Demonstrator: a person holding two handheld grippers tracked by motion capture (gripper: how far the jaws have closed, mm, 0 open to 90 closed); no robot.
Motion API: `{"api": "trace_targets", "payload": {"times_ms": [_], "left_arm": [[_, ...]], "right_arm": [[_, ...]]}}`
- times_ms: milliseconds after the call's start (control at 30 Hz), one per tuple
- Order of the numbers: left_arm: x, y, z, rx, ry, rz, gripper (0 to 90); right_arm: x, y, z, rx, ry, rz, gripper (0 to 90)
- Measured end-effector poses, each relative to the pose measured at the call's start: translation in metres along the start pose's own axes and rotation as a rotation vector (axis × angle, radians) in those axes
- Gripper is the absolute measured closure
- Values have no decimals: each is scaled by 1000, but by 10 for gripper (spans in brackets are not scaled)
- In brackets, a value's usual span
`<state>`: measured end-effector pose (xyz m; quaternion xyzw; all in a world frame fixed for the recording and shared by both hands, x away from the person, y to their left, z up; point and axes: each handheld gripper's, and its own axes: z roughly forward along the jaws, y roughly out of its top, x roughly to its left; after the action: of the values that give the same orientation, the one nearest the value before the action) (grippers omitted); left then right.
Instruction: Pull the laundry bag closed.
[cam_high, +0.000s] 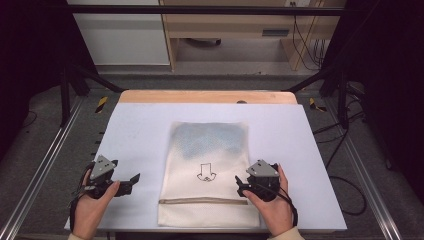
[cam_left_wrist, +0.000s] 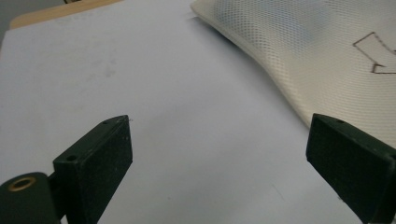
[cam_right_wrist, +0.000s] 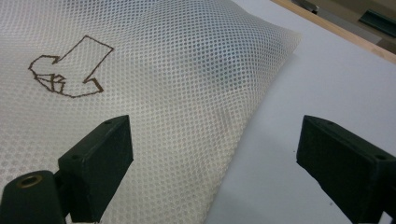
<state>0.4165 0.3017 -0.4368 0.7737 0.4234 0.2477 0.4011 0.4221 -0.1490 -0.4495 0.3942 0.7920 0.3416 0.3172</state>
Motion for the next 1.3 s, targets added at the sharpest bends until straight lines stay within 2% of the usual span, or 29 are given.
{"api": "trace_targets", "payload": {"times_ms": [100,233,300,367,433,500,533,567,633,800,933,1000,1100,1300], "left_arm": [[-7,-4,-8,-12,-6,7,70],[-16,-13,-19,-37,9,17,67],[-15,-13,-19,-36,17,21,67],[-14,-13,-19,-29,44,34,75],[-12,-13,-19,-16,53,23,79],[-9,-14,-22,-4,46,9,86],[-5,-14,-24,-9,51,-4,85],[-5,-14,-24,-9,51,-4,84],[0,-13,-23,-15,66,-4,82],[3,-15,-19,-7,64,-16,80],[1,-14,-21,-5,50,-9,80],[1,-14,-20,-3,50,-4,80],[1,-14,-18,10,40,-10,80],[1,-14,-20,10,41,-20,78]], "right_arm": [[1,0,-1,10,-6,-12,115],[6,1,-3,32,20,-27,163],[11,4,-3,35,50,-41,192],[17,10,-5,36,79,-71,210],[27,18,-8,27,113,-106,249],[36,26,-8,50,155,-133,263],[42,32,-8,49,191,-165,287],[42,32,-8,49,191,-165,287],[52,42,-8,56,246,-184,310],[66,60,-4,47,312,-208,333],[73,71,-2,60,326,-230,364],[76,75,-1,58,345,-237,418],[83,81,0,60,361,-266,447],[94,89,6,64,400,-282,509]]}}
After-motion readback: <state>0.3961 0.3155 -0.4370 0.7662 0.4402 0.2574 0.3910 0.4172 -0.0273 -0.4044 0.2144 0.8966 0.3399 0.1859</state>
